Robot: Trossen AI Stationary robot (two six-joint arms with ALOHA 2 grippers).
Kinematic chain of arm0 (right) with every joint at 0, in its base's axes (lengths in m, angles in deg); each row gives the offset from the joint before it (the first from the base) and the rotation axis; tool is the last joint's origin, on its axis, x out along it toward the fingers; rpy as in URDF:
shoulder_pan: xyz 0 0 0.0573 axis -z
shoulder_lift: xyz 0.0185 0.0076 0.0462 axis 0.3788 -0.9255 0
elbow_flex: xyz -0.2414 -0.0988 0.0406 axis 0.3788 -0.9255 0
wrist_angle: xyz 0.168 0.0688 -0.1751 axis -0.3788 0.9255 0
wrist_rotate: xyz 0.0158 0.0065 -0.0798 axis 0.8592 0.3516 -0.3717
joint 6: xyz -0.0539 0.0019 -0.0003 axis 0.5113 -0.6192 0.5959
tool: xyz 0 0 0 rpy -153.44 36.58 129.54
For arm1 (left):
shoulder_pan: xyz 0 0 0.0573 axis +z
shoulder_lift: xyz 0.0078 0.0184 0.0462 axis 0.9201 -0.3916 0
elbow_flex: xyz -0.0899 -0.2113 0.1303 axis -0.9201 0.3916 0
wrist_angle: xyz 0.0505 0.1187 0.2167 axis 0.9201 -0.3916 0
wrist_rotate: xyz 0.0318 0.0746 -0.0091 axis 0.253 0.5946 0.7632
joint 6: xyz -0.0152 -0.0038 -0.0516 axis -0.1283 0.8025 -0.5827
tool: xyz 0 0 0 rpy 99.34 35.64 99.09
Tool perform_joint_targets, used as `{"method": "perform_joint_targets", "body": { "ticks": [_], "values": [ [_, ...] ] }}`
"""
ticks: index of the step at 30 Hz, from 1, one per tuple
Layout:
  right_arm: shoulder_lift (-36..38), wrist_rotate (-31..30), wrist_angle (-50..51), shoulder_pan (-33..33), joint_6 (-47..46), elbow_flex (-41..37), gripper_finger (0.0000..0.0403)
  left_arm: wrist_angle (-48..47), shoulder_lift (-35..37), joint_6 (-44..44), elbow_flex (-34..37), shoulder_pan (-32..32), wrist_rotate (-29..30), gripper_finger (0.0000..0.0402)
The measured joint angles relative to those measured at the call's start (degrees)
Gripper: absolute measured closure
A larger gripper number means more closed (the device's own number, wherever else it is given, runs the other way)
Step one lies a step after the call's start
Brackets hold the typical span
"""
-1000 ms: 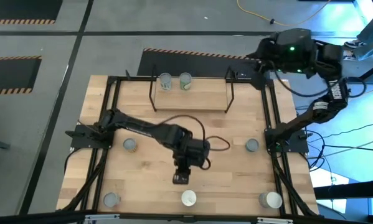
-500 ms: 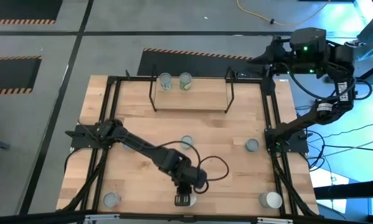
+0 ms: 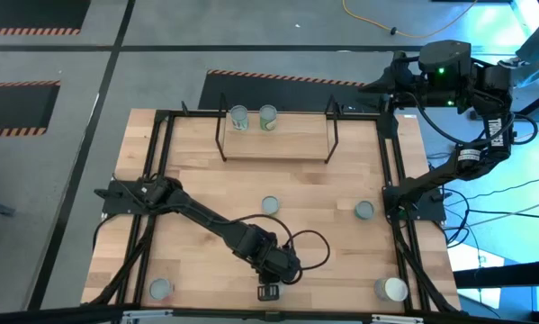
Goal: Pick and place cans onto a shelf
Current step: Put the bottom middle light blue can on the shelf aligned with the pink can
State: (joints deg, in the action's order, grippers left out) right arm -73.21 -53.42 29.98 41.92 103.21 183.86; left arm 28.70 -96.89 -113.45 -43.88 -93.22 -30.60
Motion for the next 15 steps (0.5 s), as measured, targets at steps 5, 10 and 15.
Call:
{"method": "perform_joint_targets", "body": {
  "ticks": [5,10,15],
  "values": [
    [0.00,0.01,0.02,0.00,0.21,0.00,0.0286,0.08,-1.07,-0.02,-0.08,-0.01,-1.96,0.0318],
    [-0.02,0.02,0.07,0.00,1.33,0.00,0.0286,-0.70,-2.84,0.22,0.05,-0.10,-3.61,0.0318],
    [-0.02,0.00,0.13,0.00,1.33,0.00,0.0286,-0.13,-3.71,0.24,-0.08,-0.10,-5.01,0.0318]
  ]
}}
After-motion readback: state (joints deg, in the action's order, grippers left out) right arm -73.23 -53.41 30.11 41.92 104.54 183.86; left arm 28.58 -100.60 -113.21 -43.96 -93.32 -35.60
